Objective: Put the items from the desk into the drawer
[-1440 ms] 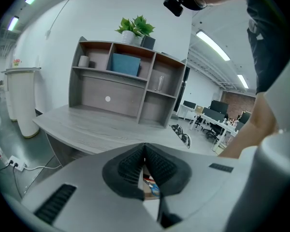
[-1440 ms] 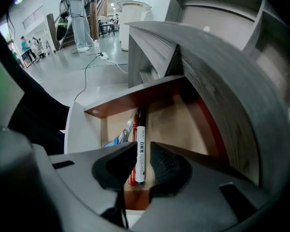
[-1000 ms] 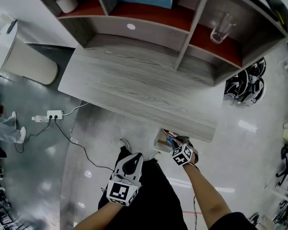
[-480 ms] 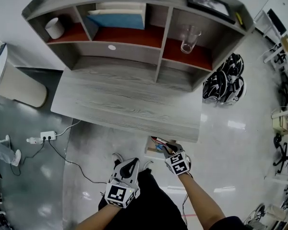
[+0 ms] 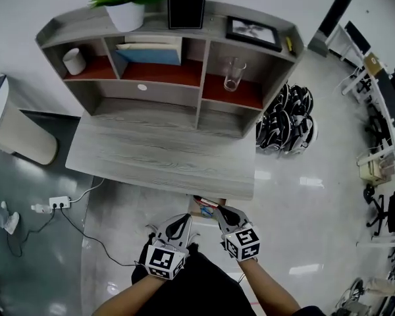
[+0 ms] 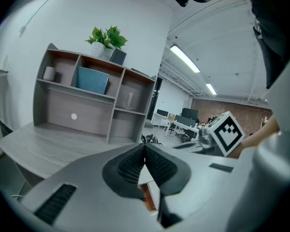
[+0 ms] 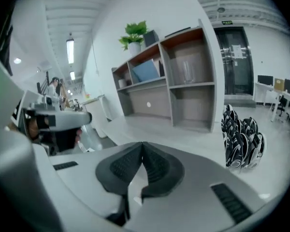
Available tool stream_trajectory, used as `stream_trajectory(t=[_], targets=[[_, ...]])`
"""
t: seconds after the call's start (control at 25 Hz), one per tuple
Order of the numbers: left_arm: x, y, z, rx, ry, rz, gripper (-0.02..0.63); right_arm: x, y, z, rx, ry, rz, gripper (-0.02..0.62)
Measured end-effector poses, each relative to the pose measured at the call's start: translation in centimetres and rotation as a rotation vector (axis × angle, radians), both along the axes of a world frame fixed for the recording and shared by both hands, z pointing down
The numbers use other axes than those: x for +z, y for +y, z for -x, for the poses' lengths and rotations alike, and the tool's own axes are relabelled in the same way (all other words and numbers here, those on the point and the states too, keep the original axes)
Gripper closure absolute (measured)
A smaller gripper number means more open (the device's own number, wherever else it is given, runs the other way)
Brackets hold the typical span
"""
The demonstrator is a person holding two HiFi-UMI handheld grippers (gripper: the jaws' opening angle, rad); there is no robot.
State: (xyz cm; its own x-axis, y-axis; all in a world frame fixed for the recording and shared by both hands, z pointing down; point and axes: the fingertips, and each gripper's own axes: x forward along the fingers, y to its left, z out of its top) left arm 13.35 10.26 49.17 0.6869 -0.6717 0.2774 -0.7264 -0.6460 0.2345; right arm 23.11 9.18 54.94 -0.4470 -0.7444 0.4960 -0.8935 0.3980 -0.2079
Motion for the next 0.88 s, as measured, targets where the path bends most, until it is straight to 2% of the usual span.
stream_trajectory(t=[0.08, 0.32, 0.48, 0.6, 0.72, 0.88], targets=[[-0.9, -0.1, -0.6, 0.003, 0.015, -0.011, 0.594, -3.0, 0.5, 0.4, 0.035, -0.036, -0.061, 0.577], [-3.8, 0.2, -2.1, 0.020, 0.041, -0.083, 0.594, -11.0, 1.9, 1.3, 0.089, -0.009, -0.273, 0.577], [-5.7, 0.6, -3.2, 0.036, 0.057, -0.124, 0.594, -14.1, 1.9, 1.0, 0.103, 0.070, -0.394, 0.577], [-8.0, 0.8, -3.7, 0.017, 0.070, -0.188, 0.594, -14.9, 2.1, 0.7, 0.107, 0.104, -0.437, 0.577], [-9.6, 0.6, -3.9, 0.000, 0.073, -0.241, 0.594, -15.7, 2.3, 1.1, 0.095, 0.092, -0.461, 0.578], [-9.5, 0.2, -3.2, -0.031, 0.058, -0.231, 0.594, -15.6, 2.7, 1.2, 0.103, 0.069, -0.450, 0.578]])
